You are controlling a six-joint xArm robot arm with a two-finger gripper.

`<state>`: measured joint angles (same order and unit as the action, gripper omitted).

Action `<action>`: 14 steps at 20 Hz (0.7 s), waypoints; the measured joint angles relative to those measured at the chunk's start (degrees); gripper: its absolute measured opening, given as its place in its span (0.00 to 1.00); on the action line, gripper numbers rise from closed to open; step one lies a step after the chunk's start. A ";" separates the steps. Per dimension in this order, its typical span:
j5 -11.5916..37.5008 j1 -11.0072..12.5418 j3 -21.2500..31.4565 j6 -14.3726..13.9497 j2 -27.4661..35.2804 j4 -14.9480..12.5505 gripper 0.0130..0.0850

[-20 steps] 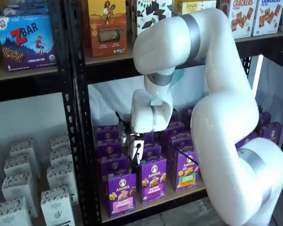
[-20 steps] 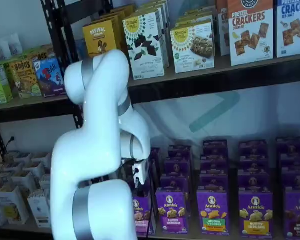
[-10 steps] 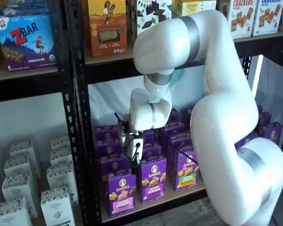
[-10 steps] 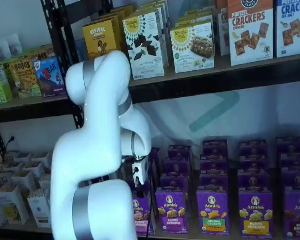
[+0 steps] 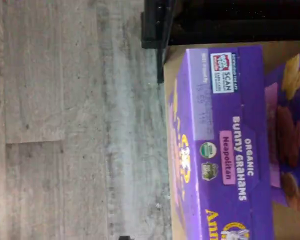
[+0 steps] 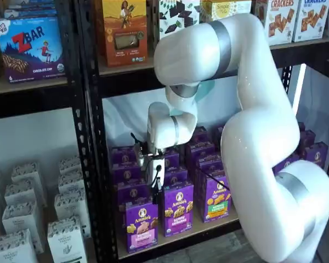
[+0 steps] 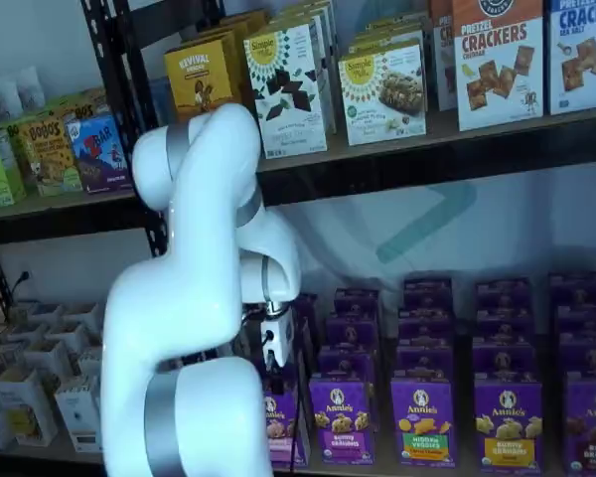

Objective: Pick up the purple box with a pink patch in the middle, on the bottom shelf, the first box from the left

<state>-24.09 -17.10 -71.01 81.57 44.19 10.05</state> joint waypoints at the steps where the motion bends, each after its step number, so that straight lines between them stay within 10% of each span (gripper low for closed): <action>1: -0.57 0.05 -0.21 -0.40 0.07 -0.49 1.00; 14: -0.03 0.00 0.13 2.91 0.23 3.18 1.00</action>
<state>-24.12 -17.11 -70.87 84.48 44.43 13.23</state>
